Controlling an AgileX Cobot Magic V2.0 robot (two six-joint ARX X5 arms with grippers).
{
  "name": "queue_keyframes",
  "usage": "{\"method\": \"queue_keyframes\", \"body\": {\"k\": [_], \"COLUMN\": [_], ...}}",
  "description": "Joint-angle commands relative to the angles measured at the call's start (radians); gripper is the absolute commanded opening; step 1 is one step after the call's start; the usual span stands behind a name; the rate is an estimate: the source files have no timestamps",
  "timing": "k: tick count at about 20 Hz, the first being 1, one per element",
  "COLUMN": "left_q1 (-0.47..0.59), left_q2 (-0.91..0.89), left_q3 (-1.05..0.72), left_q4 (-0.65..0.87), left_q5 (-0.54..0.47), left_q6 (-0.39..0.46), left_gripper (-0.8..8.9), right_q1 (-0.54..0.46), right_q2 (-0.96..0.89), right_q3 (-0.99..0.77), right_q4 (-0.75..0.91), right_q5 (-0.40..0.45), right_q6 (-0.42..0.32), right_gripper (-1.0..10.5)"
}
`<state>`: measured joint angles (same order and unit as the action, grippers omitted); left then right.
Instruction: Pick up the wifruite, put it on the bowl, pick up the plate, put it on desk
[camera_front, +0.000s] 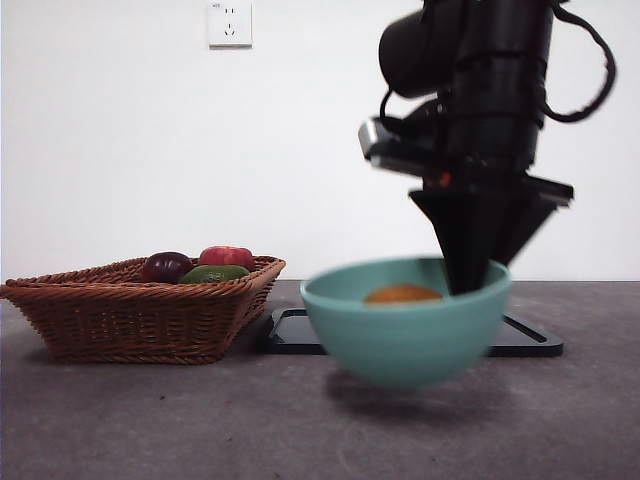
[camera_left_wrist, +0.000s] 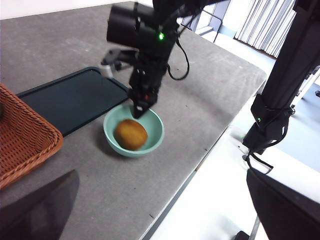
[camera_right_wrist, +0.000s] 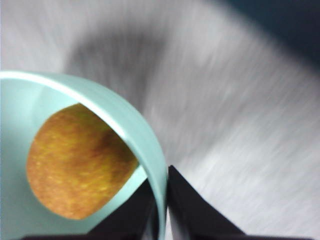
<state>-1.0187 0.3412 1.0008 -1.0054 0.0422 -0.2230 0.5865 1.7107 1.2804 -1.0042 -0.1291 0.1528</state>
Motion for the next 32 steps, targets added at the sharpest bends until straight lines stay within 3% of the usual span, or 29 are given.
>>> {"method": "queue_keyframes", "body": {"k": [1, 7, 13, 26, 29, 32], "left_q1": [-0.008, -0.008, -0.008, -0.008, -0.008, -0.008], "left_q2": [0.002, 0.002, 0.002, 0.002, 0.002, 0.002], "left_q3": [0.01, 0.01, 0.01, 0.01, 0.01, 0.01], "left_q4": [0.011, 0.011, 0.011, 0.015, 0.015, 0.015], "left_q5": [-0.002, -0.002, -0.002, -0.002, -0.002, -0.002], "left_q6": [0.003, 0.005, 0.005, 0.012, 0.012, 0.012], "left_gripper": [5.63, 5.63, 5.63, 5.63, 5.63, 5.63], "right_q1": [-0.027, -0.153, -0.202, -0.211, -0.221, -0.222], "right_q2": [0.027, 0.213, 0.443, 0.531, 0.516, 0.461], "right_q3": [0.079, 0.371, 0.634, 0.657, 0.702, 0.798], "right_q4": [0.001, -0.101, -0.15, -0.138, -0.197, -0.278], "right_q5": [0.001, -0.031, -0.057, -0.065, 0.007, 0.006], "right_q6": [-0.028, -0.07, -0.105, -0.099, -0.098, -0.11], "right_gripper": [0.1, 0.1, 0.1, 0.2, 3.7, 5.9]}}
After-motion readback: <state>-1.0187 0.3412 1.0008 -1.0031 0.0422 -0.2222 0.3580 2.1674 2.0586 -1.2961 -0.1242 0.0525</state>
